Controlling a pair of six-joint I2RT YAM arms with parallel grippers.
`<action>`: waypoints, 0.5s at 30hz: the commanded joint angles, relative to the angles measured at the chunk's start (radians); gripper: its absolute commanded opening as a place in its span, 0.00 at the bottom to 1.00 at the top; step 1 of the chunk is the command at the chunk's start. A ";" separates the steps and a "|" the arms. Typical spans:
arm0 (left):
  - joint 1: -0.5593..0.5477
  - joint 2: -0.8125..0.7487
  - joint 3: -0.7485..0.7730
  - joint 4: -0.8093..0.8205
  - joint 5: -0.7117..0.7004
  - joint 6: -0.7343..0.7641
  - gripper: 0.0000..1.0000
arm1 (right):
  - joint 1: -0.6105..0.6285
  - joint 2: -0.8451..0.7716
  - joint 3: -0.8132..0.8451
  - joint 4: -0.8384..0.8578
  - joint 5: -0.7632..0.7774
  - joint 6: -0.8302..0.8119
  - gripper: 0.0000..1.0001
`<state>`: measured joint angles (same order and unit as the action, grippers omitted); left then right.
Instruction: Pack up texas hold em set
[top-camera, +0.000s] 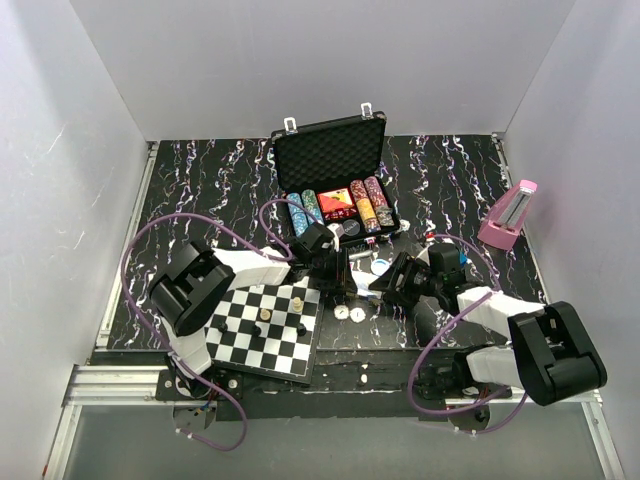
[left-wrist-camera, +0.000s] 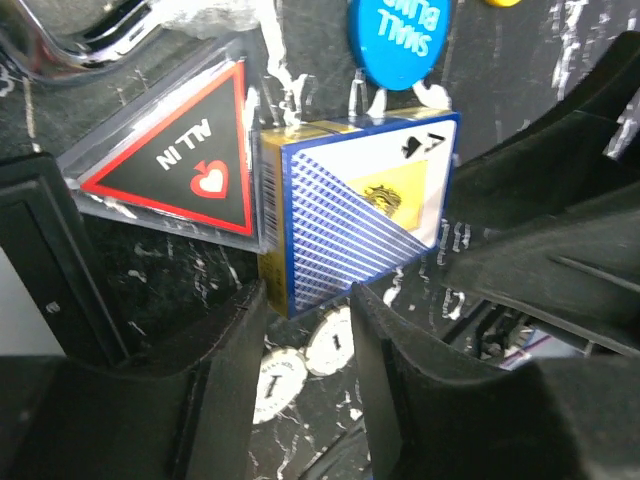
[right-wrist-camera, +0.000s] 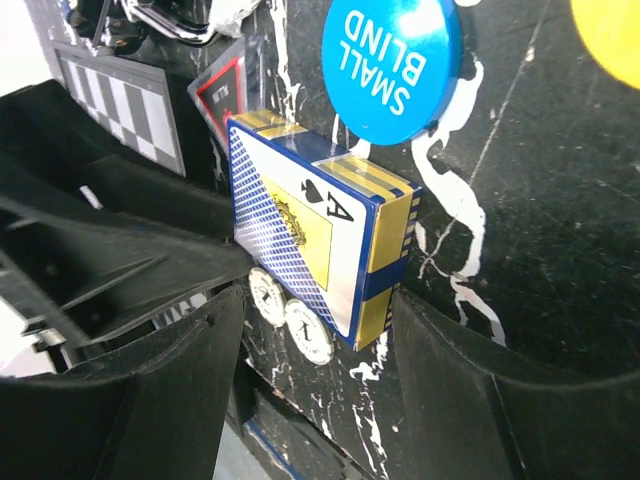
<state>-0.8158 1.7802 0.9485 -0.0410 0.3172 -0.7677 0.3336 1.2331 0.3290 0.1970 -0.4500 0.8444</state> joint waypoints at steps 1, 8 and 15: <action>-0.003 0.027 0.015 0.035 0.046 -0.008 0.36 | -0.002 0.054 -0.050 0.159 -0.070 0.048 0.67; -0.003 0.047 0.004 0.035 0.049 0.011 0.15 | -0.002 0.069 -0.111 0.380 -0.141 0.123 0.52; -0.003 0.064 -0.001 0.064 0.062 0.016 0.10 | -0.002 -0.043 -0.125 0.414 -0.148 0.151 0.48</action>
<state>-0.7921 1.8122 0.9489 -0.0257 0.3416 -0.7582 0.3084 1.2694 0.1963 0.4900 -0.5011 0.9421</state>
